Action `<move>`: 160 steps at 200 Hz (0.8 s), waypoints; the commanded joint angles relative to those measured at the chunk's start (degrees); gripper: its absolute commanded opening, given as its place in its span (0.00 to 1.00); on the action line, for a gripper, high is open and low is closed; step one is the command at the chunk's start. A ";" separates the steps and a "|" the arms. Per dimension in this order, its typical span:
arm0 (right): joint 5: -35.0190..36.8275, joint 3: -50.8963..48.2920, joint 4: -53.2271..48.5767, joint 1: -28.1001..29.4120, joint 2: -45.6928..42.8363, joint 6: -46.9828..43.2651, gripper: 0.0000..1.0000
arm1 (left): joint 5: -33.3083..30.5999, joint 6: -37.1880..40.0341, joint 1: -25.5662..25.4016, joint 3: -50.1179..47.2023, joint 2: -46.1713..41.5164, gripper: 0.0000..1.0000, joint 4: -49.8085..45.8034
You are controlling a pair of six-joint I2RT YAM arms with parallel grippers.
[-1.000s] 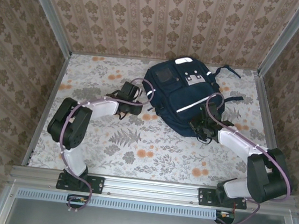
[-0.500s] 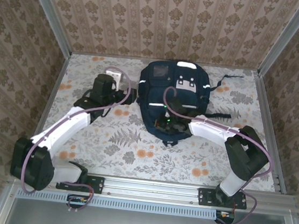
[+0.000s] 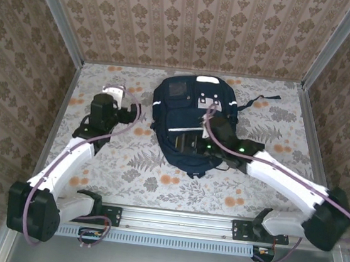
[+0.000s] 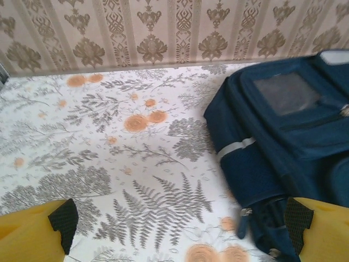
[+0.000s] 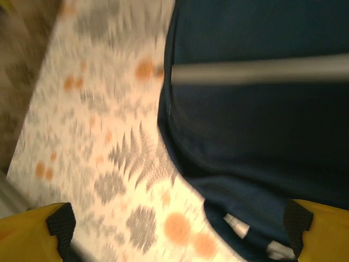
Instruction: Pack the student bag
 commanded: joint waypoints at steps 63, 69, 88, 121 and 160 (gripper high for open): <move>18.54 -30.93 46.45 -24.49 -13.34 -38.87 1.00 | 2.34 -2.11 20.91 -18.57 8.76 1.00 28.22; 18.61 -32.23 48.44 -26.07 -11.81 -38.36 1.00 | 1.57 -2.87 20.95 -20.33 10.02 1.00 32.67; 15.67 -36.24 57.42 -30.36 -6.34 -35.94 1.00 | 1.17 0.58 18.63 -22.95 12.16 1.00 43.06; 7.73 -34.92 64.80 -36.30 1.16 -32.72 1.00 | -1.69 5.41 15.20 -29.18 28.17 1.00 72.45; 11.53 -31.19 61.02 -37.93 3.50 -29.84 1.00 | 5.90 7.20 15.58 -22.24 24.83 1.00 54.76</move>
